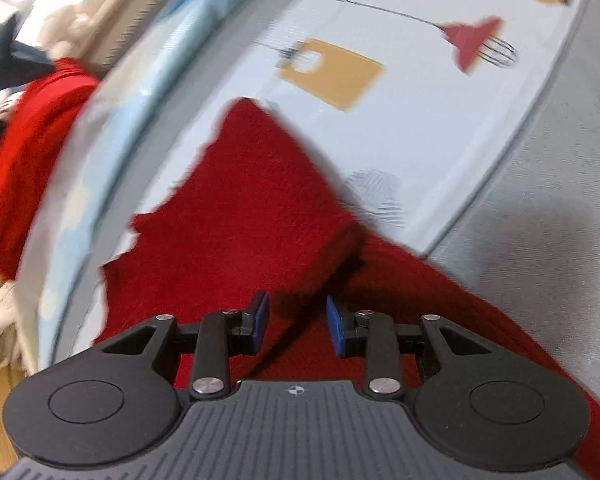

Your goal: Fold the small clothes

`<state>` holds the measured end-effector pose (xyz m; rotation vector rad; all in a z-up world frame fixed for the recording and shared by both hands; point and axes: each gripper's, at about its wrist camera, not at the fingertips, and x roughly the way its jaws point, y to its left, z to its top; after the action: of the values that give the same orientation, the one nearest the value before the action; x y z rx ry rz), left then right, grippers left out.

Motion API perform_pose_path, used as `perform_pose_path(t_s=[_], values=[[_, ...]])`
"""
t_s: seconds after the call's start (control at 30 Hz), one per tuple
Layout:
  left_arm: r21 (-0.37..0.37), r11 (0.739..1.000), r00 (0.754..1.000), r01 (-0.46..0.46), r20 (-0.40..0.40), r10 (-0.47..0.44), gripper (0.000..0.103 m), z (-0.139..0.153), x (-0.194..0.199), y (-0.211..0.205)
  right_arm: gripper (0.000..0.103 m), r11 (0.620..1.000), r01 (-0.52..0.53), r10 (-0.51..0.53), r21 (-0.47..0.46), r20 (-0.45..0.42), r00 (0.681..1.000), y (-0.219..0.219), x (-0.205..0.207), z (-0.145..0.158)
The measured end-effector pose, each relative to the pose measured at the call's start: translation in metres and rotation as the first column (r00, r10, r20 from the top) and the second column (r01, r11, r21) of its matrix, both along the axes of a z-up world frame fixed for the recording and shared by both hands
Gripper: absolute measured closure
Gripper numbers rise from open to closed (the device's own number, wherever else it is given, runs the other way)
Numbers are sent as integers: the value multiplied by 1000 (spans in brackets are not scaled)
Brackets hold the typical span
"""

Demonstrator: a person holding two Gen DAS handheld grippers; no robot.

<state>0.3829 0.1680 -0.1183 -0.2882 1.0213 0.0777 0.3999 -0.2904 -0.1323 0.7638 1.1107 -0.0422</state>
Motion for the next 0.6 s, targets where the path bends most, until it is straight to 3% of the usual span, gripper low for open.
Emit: perform_pose_path(t_s=[0.17, 0.23, 0.27, 0.37, 0.6], values=[[5, 1000, 1000, -2, 2, 1, 97, -6, -4, 0, 69, 995, -100, 96, 14, 166, 982, 12, 3, 21], [3, 1000, 1000, -13, -13, 13, 91, -7, -4, 4, 68, 996, -84, 81, 10, 154, 985, 7, 8, 12], [-1, 1000, 999, -20, -25, 20, 86, -9, -4, 7, 68, 998, -59, 57, 12, 103, 993, 0, 11, 1], [-4, 999, 998, -41, -39, 41, 85, -6, -5, 10, 70, 994, 60, -59, 88, -4, 998, -24, 11, -20], [21, 1000, 999, -9, 35, 9, 80, 31, -16, 1, 66, 1000, 16, -17, 5, 91, 996, -22, 9, 12]])
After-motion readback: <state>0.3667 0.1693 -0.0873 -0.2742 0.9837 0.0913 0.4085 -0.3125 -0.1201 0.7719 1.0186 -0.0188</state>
